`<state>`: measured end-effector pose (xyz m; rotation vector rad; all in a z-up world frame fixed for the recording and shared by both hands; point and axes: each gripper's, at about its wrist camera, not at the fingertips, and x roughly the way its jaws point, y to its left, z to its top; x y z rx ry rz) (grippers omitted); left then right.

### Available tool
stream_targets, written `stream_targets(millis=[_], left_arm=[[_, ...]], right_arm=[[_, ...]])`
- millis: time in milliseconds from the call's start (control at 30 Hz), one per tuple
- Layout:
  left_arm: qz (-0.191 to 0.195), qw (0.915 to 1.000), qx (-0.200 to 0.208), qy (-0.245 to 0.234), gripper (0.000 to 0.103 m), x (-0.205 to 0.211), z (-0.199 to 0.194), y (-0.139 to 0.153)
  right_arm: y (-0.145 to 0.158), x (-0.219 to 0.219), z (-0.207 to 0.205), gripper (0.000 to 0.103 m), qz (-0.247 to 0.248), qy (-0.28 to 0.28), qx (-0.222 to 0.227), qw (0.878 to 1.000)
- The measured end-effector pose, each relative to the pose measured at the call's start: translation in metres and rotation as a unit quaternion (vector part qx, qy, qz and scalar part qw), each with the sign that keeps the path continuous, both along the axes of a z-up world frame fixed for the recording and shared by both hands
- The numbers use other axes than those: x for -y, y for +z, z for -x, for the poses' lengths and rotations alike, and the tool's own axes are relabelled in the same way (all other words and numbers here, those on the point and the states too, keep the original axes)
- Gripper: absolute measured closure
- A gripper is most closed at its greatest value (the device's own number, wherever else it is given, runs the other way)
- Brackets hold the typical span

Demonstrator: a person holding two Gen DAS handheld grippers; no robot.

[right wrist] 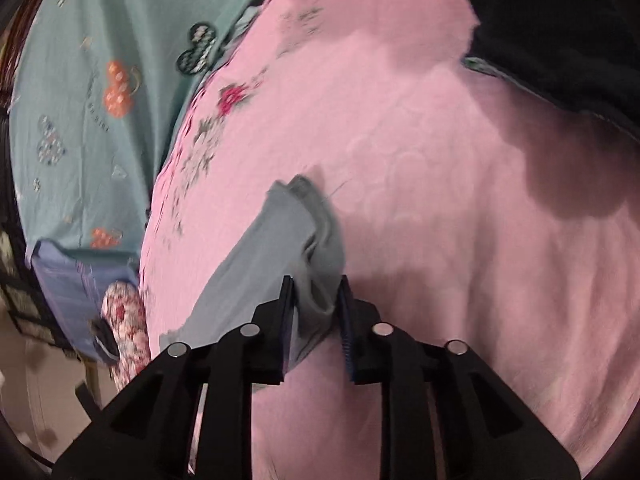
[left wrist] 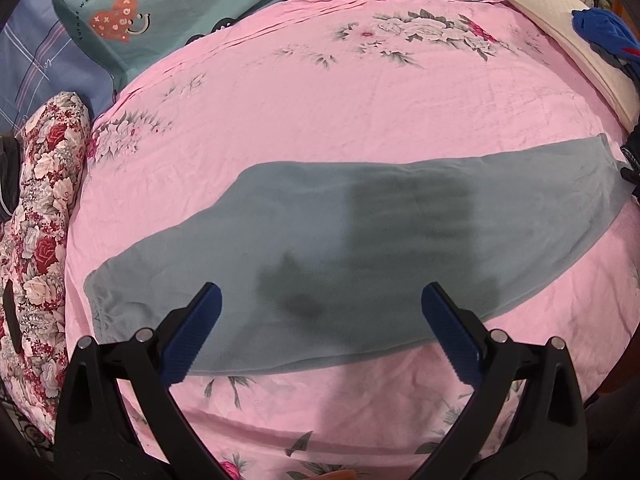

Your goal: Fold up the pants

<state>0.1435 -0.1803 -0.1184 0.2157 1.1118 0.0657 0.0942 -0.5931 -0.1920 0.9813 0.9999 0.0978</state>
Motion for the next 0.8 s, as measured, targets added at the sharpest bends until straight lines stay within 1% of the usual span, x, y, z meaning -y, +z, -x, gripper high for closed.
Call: stream_targets(millis=[33, 67, 100, 167, 233, 300, 333, 400, 467, 533, 633, 667, 733, 767, 800], left_arm=[[0.0, 1.0, 0.003, -0.001, 0.002, -0.002, 0.001, 0.001], [0.0, 1.0, 0.008, -0.001, 0.002, -0.006, 0.003, 0.002], [0.0, 0.9999, 0.013, -0.001, 0.002, -0.011, 0.005, 0.004], [0.004, 0.9998, 0.018, 0.007, 0.002, -0.025, 0.007, 0.005], [0.014, 0.9995, 0.023, 0.019, 0.002, -0.039, 0.009, 0.006], [0.022, 0.9988, 0.028, 0.035, 0.002, -0.057, 0.013, 0.007], [0.024, 0.9984, 0.031, 0.039, 0.002, -0.064, 0.015, 0.007], [0.031, 0.9975, 0.038, 0.051, 0.002, -0.081, 0.023, 0.009], [0.039, 0.9965, 0.04, 0.062, 0.002, -0.096, 0.031, 0.009], [0.042, 0.9957, 0.04, 0.072, 0.002, -0.112, 0.04, 0.008], [0.041, 0.995, 0.038, 0.082, 0.002, -0.132, 0.052, 0.005], [0.044, 0.9945, 0.037, 0.087, 0.002, -0.138, 0.056, 0.004], [0.05, 0.9934, 0.037, 0.096, 0.002, -0.149, 0.063, 0.002], [0.054, 0.9927, 0.036, 0.102, 0.002, -0.155, 0.067, 0.001], [0.055, 0.9922, 0.035, 0.106, 0.002, -0.16, 0.07, -0.001]], right_arm=[[0.005, 0.001, 0.002, 0.09, 0.004, -0.014, 0.007, 1.0], [0.013, -0.002, 0.003, 0.091, 0.018, -0.016, 0.012, 1.0], [0.025, -0.008, 0.003, 0.092, 0.044, -0.015, 0.021, 0.999], [0.059, -0.031, 0.0, 0.092, 0.115, 0.002, 0.052, 0.992], [0.093, -0.063, -0.004, 0.092, 0.185, 0.028, 0.083, 0.979], [0.128, -0.107, -0.007, 0.092, 0.264, 0.065, 0.124, 0.954], [0.144, -0.136, -0.008, 0.092, 0.301, 0.091, 0.149, 0.938], [0.162, -0.182, -0.008, 0.092, 0.344, 0.131, 0.181, 0.912], [0.17, -0.24, -0.005, 0.092, 0.389, 0.183, 0.214, 0.877], [0.161, -0.29, -0.004, 0.092, 0.414, 0.227, 0.232, 0.851], [0.126, -0.35, -0.004, 0.092, 0.417, 0.292, 0.228, 0.83], [0.108, -0.373, -0.001, 0.092, 0.421, 0.323, 0.221, 0.818], [0.07, -0.409, 0.007, 0.092, 0.435, 0.379, 0.203, 0.791], [0.051, -0.425, 0.014, 0.092, 0.449, 0.406, 0.194, 0.772], [0.036, -0.435, 0.02, 0.092, 0.468, 0.42, 0.189, 0.754]])
